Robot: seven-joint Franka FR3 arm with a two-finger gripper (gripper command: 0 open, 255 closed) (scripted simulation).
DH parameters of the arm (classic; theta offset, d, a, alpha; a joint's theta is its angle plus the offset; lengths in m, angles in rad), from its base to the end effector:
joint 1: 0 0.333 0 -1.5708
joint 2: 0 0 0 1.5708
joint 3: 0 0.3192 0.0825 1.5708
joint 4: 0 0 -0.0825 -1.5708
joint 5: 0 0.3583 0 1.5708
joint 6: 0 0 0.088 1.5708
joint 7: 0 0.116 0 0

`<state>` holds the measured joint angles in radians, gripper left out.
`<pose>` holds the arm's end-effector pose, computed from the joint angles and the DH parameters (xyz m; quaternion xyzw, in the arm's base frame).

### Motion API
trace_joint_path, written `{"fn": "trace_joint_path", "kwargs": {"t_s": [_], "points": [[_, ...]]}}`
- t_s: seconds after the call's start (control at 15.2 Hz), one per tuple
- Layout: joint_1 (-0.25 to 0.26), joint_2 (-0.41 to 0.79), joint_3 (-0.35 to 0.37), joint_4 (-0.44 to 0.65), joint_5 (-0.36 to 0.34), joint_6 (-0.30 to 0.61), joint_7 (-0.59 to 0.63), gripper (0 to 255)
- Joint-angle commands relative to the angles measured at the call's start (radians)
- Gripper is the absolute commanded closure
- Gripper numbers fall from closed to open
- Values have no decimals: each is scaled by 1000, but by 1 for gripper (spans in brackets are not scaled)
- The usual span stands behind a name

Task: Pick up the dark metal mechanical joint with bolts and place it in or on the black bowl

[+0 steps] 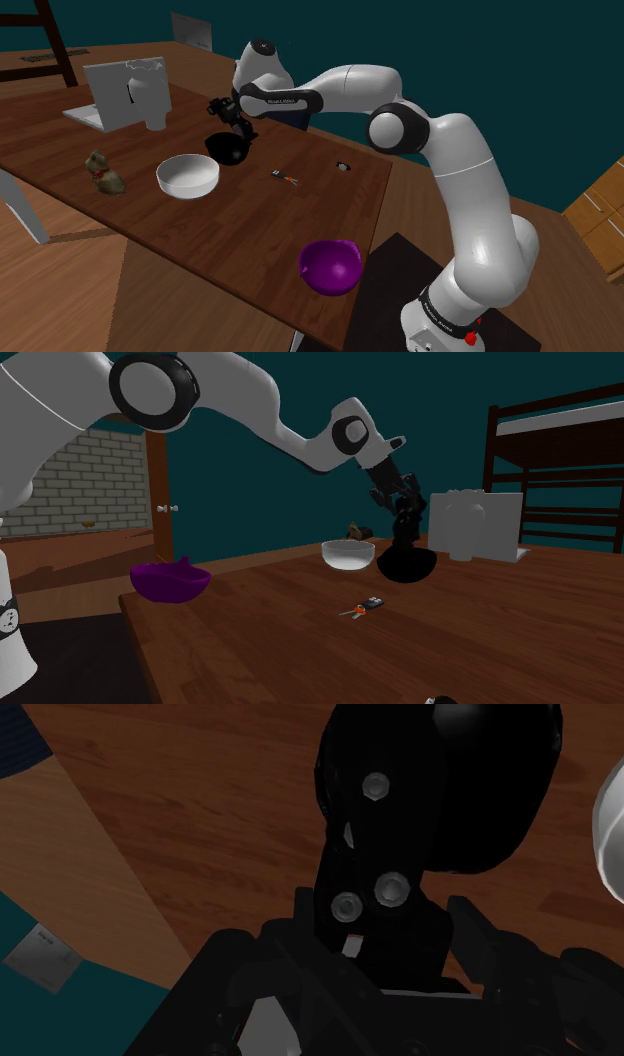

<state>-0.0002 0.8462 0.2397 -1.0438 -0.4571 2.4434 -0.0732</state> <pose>0.7873 0.1106 0.4067 0.9299 0.2108 0.2872 0.0918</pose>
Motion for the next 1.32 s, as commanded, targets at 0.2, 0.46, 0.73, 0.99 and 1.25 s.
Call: {"fn": "trace_joint_path", "kwargs": {"t_s": [0.2,0.46,0.73,0.99,1.25], "points": [[0,0,0,1,0,0,0,0],[0,0,0,1,0,0,0,0],[-23,-158,16,-164,6,4,19,0],[-23,-158,16,-164,6,4,19,0],[-23,-158,16,-164,6,4,19,0]]}}
